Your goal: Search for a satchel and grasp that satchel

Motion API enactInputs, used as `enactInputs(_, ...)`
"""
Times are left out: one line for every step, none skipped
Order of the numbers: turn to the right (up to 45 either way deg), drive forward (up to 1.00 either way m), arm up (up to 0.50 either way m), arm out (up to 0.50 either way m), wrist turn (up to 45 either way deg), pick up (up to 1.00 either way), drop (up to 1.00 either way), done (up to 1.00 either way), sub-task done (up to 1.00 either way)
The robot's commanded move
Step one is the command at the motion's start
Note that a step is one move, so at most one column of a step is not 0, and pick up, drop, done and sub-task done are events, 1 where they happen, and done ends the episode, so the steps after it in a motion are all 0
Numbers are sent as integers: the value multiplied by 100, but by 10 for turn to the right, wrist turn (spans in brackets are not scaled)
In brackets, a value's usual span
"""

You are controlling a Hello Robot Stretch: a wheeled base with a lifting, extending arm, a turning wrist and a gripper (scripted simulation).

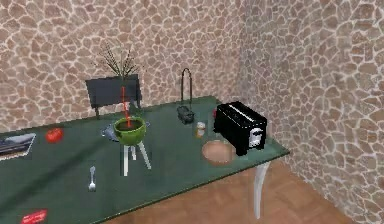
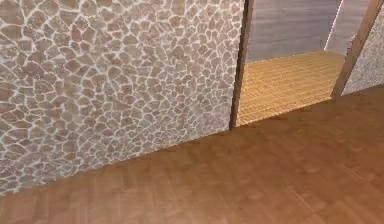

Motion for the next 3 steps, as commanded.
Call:
enactInputs(420,0,0,0,0,0,0,0,0)
enactInputs(0,100,0,0,0,0,0,0,0)
enactInputs(90,0,0,0,0,0,0,0,0)
